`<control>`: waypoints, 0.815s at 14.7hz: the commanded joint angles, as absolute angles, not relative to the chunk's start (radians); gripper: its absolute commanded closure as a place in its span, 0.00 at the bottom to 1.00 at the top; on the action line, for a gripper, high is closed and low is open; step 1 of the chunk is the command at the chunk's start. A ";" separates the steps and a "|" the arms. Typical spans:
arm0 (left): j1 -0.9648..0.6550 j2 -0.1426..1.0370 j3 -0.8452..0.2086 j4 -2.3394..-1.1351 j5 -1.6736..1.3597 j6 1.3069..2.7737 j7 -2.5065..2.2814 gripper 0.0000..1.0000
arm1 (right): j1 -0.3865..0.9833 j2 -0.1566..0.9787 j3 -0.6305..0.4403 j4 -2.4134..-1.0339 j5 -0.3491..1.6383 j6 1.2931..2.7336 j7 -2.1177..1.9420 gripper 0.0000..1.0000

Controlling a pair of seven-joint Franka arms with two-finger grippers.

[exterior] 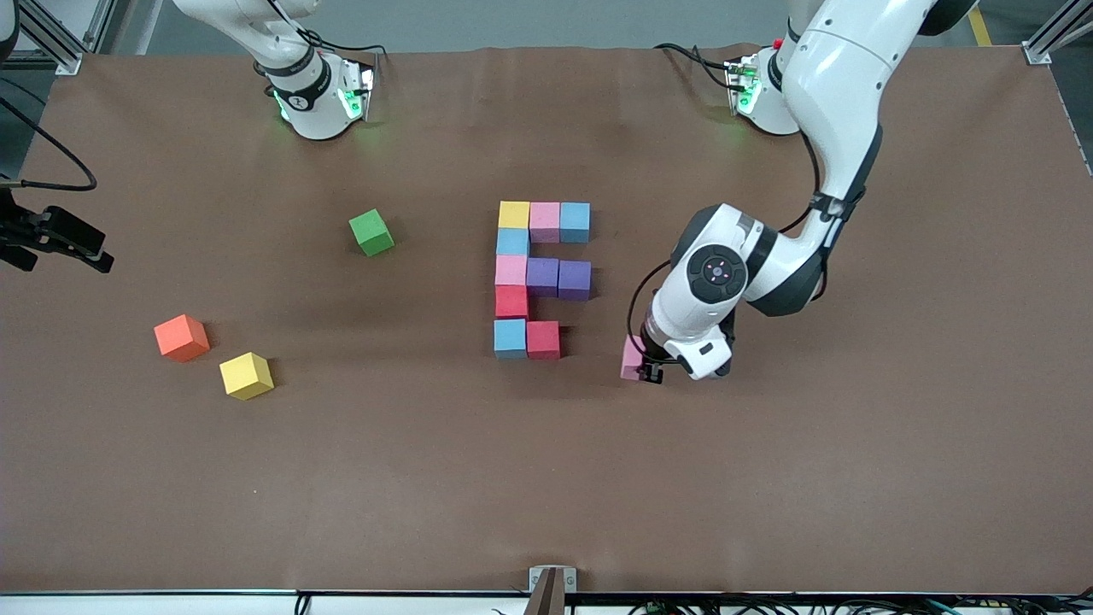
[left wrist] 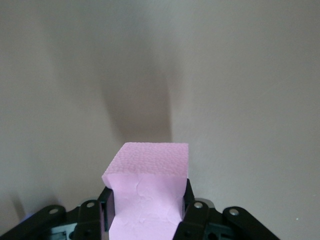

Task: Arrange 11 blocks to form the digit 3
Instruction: 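Carry the pink cube to the base of the figure with the left gripper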

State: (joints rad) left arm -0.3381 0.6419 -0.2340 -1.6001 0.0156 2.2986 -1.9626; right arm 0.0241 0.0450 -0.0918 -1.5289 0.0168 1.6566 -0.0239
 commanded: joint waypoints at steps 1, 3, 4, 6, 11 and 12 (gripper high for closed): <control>-0.356 0.682 -0.229 -1.540 -0.087 2.270 -2.022 0.89 | 0.025 0.028 -0.092 -1.543 0.009 1.661 -0.025 0.00; -0.389 0.701 -0.229 -1.540 -0.101 2.270 -2.063 0.89 | 0.025 0.028 -0.092 -1.543 0.009 1.660 -0.025 0.00; -0.399 0.712 -0.229 -1.540 -0.101 2.270 -2.106 0.89 | 0.025 0.028 -0.092 -1.543 0.009 1.658 -0.025 0.00; -0.411 0.726 -0.229 -1.540 -0.095 2.270 -2.175 0.89 | 0.025 0.028 -0.092 -1.543 0.009 1.658 -0.025 0.00; -0.442 0.738 -0.227 -1.534 -0.095 2.270 -2.181 0.88 | 0.025 0.029 -0.092 -1.543 0.009 1.661 -0.023 0.00; -0.448 0.747 -0.227 -1.522 -0.094 2.270 -2.183 0.88 | 0.025 0.029 -0.092 -1.543 0.009 1.661 -0.025 0.00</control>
State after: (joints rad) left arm -0.4289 0.7262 -0.2346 -1.5660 -0.0820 2.2914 -2.1744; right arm 0.0241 0.0450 -0.0918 -1.5289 0.0168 1.6566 -0.0239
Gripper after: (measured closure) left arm 0.467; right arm 0.000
